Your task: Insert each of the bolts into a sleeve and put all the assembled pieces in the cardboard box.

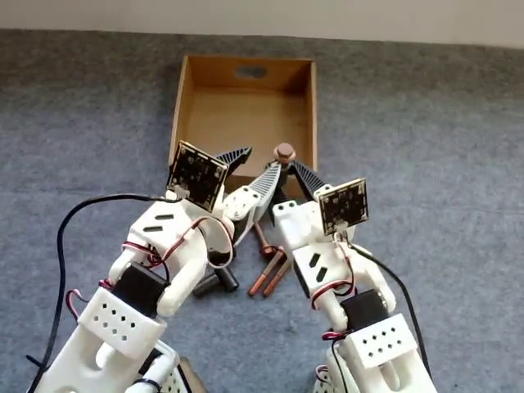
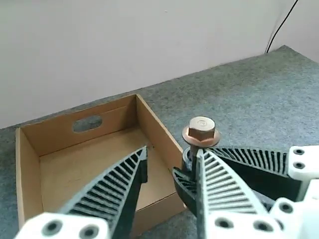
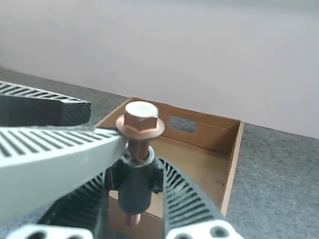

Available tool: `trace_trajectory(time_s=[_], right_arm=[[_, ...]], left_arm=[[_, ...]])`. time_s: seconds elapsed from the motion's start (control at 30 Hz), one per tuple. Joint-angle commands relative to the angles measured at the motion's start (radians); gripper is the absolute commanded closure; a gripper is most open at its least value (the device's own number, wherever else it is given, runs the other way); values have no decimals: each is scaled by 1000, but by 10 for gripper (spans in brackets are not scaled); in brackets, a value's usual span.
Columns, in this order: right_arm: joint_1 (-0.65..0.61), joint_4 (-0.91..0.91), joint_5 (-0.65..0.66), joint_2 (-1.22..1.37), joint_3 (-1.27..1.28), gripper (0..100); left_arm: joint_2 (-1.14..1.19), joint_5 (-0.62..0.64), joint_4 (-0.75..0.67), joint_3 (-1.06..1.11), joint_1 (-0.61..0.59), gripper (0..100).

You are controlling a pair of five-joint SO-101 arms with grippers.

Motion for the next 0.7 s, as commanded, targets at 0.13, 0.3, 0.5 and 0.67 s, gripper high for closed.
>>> trace_trajectory(time_s=[0.13,0.3,0.5,0.67], right_arm=[[-2,-18,5,-8,-8,992],[-2,-18,5,-8,-8,992],[-2,-18,5,-8,-8,992],[1,-18,5,-8,1,992]], left_arm=[[-39,-3,63,-84,-8,833],[-39,-8,270,-199,-8,832],[-39,-9,334,-197,-48,832],[-35,-9,333,-133,-200,837]])
